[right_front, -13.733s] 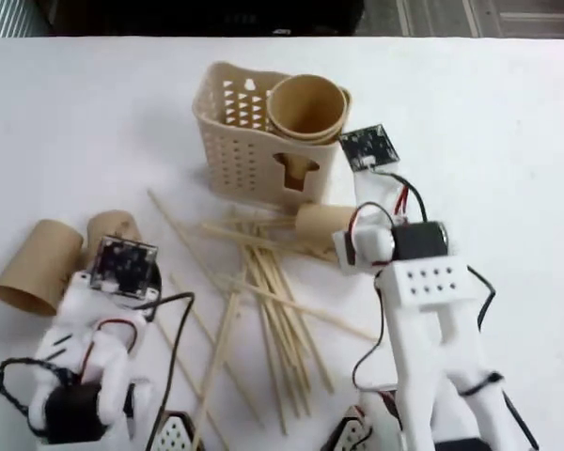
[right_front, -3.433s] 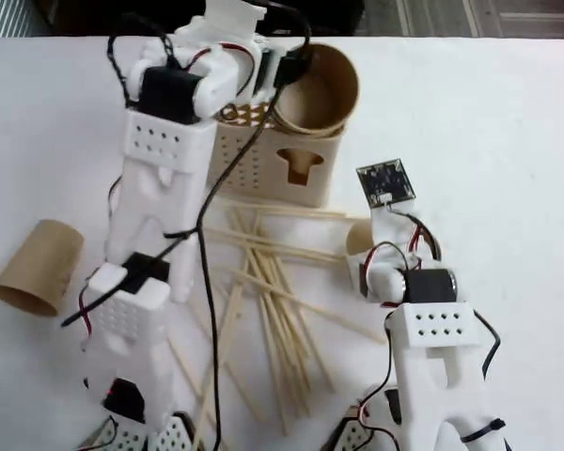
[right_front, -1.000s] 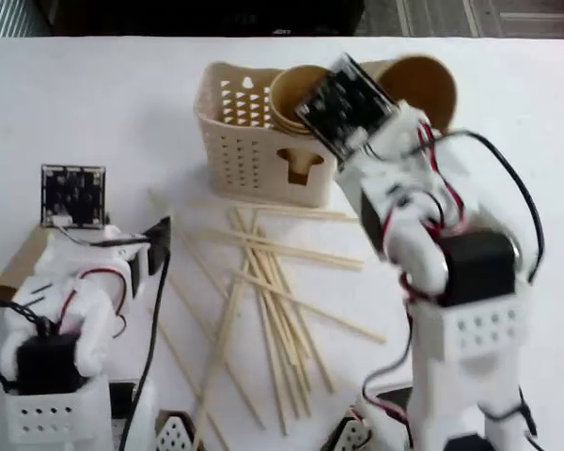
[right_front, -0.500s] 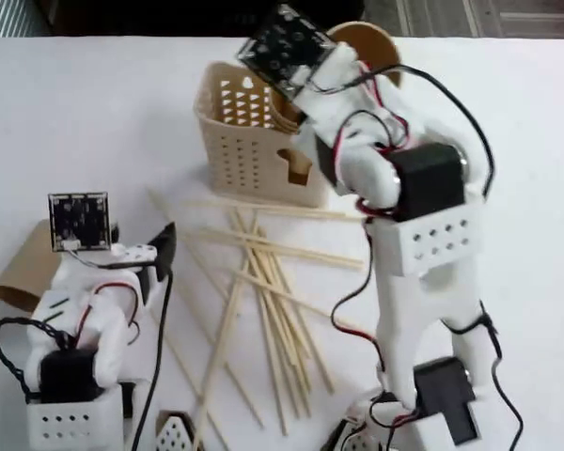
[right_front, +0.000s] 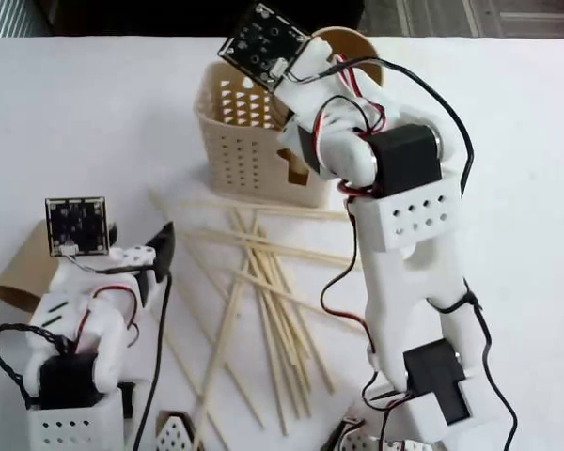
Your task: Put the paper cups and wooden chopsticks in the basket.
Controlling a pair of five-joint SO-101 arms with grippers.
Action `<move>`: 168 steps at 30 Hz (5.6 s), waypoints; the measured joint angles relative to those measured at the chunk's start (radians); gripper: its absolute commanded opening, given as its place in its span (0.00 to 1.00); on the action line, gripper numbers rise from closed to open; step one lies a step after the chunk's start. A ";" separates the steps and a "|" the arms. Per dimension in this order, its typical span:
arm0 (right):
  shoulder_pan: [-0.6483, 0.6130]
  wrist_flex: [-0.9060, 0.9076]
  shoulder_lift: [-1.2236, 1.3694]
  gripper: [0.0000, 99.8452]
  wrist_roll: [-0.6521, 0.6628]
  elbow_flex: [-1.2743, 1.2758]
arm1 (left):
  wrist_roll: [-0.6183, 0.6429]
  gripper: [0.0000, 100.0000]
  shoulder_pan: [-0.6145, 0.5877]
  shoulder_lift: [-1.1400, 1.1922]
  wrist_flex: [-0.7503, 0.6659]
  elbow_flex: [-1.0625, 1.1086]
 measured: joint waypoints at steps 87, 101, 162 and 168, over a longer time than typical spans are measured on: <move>0.137 -0.442 -0.660 0.05 -0.173 1.528 | -1.382 0.17 -0.634 -0.002 -0.408 0.428; 0.137 -0.442 -0.660 0.04 -0.173 1.528 | -1.382 0.02 -0.598 -0.002 -0.528 0.500; 0.141 -0.473 -0.660 0.04 -0.173 1.567 | -0.404 0.02 0.488 1.243 0.477 -1.648; 0.141 -0.473 -0.660 0.04 -0.173 1.567 | -0.374 0.02 0.485 1.370 0.404 -1.649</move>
